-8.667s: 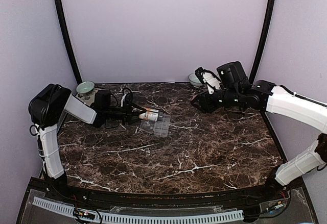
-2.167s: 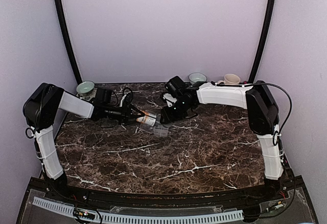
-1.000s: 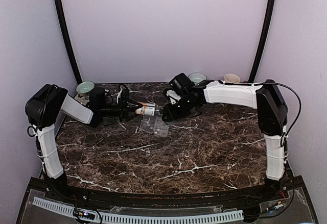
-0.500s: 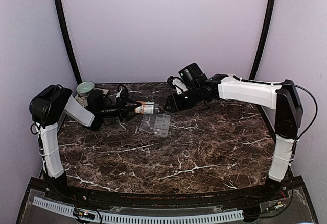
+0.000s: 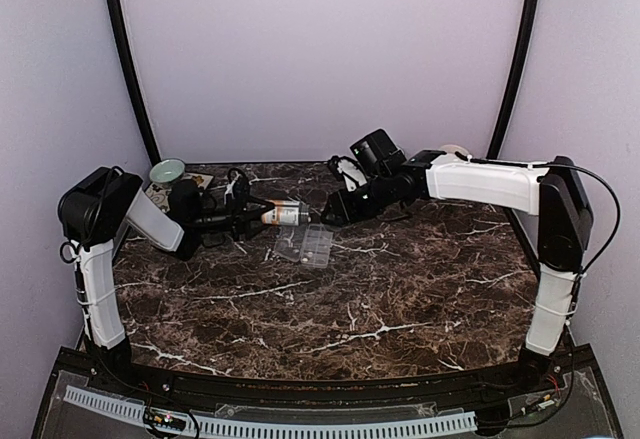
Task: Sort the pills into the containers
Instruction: Pour the pill into the compartment of the pill container.
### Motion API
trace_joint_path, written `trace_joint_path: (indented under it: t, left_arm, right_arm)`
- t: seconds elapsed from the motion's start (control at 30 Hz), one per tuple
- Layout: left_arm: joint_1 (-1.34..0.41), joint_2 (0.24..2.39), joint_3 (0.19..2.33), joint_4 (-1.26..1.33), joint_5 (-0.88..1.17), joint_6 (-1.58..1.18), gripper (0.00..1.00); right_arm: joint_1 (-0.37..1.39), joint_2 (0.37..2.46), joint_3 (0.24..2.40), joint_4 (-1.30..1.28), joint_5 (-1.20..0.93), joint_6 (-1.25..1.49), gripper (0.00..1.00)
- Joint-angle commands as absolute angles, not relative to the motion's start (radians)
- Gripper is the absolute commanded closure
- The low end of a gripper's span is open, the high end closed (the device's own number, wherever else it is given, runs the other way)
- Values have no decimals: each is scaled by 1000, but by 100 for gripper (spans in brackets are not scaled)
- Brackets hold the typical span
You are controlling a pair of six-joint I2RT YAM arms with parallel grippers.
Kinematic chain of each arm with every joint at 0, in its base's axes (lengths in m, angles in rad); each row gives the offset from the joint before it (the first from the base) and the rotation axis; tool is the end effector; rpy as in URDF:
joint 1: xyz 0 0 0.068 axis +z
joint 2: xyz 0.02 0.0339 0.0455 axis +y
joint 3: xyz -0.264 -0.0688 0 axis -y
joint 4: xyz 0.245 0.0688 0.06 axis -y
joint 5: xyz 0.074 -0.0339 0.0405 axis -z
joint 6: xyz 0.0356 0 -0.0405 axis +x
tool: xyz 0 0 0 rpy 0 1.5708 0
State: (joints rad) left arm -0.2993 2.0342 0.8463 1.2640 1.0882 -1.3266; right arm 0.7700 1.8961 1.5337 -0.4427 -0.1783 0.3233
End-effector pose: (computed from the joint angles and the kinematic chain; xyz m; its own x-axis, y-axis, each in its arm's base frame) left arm 0.3495 -0.1408 0.1517 -0.9341 -0.1830 -0.3064 0.3076 0.0225 -0.9512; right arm 0.3045 0.3041 0.2543 -0.7364 -0.2786 -0.6165 -0.5689 0.7482 0.3414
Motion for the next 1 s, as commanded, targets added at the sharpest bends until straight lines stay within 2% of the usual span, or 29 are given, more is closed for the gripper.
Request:
trace_joint_path:
  t: [0.0, 0.53, 0.97]
  left_arm:
    - [-294, 2041, 830, 1344, 1115, -1346, 91]
    - [-291, 2049, 835, 1232, 1108, -1255, 92]
    - [-297, 1994, 889, 904, 1070, -1026, 92]
  right_arm:
    - [765, 1874, 1514, -399, -201, 315, 65]
    - [757, 1909, 1536, -396, -213, 316, 64]
    - [749, 2004, 1612, -437, -210, 314, 65]
